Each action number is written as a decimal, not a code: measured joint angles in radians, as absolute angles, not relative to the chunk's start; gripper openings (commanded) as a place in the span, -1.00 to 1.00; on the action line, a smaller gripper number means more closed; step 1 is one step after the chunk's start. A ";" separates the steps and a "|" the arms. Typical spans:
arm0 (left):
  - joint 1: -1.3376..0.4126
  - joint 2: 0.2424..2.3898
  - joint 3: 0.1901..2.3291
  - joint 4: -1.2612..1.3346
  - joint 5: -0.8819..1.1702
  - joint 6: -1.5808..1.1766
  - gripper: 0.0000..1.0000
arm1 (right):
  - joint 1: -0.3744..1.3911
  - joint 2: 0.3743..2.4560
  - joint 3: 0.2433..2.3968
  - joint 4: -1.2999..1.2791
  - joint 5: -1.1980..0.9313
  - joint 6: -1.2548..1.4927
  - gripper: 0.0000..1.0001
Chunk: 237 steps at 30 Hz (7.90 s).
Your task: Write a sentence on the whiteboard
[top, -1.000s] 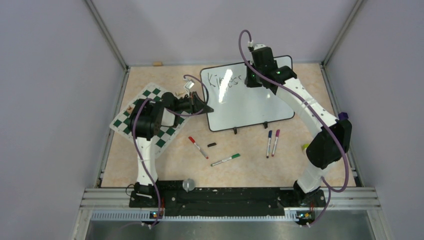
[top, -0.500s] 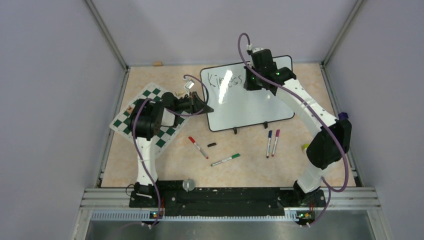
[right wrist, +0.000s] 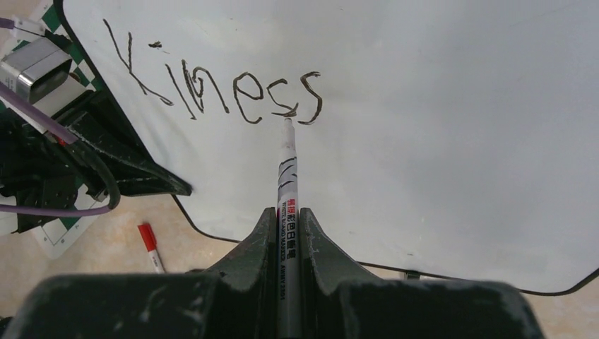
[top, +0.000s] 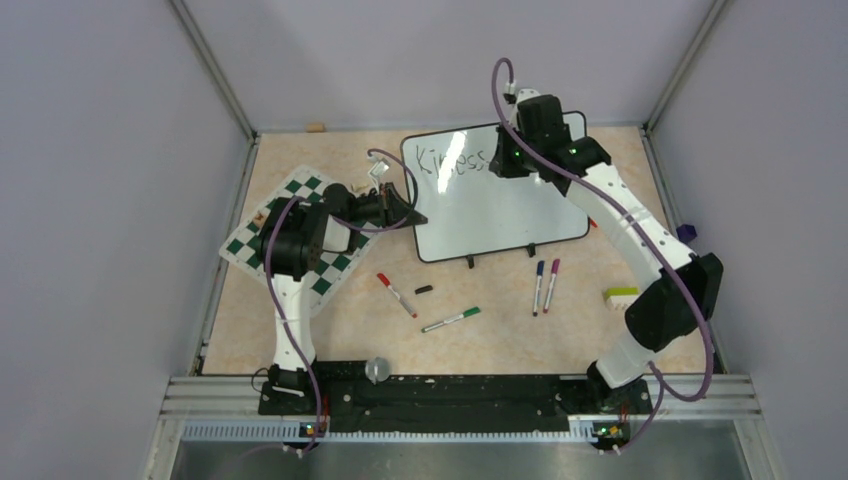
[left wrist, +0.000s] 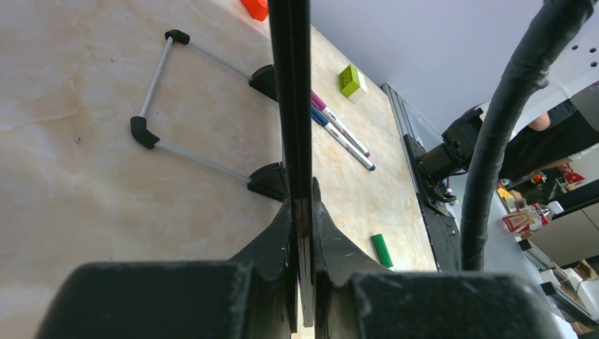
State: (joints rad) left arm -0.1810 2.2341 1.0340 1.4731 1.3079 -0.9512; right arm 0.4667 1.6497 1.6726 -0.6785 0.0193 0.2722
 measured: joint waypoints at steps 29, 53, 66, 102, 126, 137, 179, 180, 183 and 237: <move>-0.181 2.235 1.043 1.472 1.316 -0.947 -1.00 | 0.435 1.537 1.581 -0.630 0.190 0.253 -1.00; -0.181 2.234 1.036 1.472 1.309 -0.940 -1.00 | 0.411 1.522 1.570 -0.628 0.142 0.253 -1.00; -0.181 2.235 1.034 1.473 1.308 -0.940 -1.00 | 0.411 1.522 1.572 -0.628 0.111 0.247 -1.00; -0.181 2.234 1.034 1.473 1.309 -0.940 -1.00 | 0.370 1.685 1.728 -0.652 0.097 0.284 -1.00; -0.181 2.234 1.034 1.472 1.308 -0.941 -1.00 | 0.370 1.698 1.743 -0.675 0.108 0.286 -1.00; -0.181 2.234 1.034 1.472 1.308 -0.940 -1.00 | 0.370 1.695 1.742 -0.675 0.102 0.288 -1.00; -0.179 2.234 1.025 1.473 1.299 -0.940 -1.00 | 0.357 1.674 1.685 -0.654 0.055 0.288 -1.00; -0.179 2.234 1.025 1.473 1.299 -0.940 -1.00 | 0.357 1.674 1.685 -0.654 0.055 0.288 -1.00; -0.179 2.234 1.025 1.473 1.299 -0.940 -1.00 | 0.357 1.674 1.681 -0.654 0.055 0.289 -1.00; -0.179 2.234 1.024 1.473 1.299 -0.940 -1.00 | 0.293 1.625 1.659 -0.635 0.007 0.345 -1.00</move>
State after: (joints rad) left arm -0.1791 2.2345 1.0245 1.4734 1.2987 -0.9398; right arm 0.2932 1.6253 1.6588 -0.6350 0.0071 0.3447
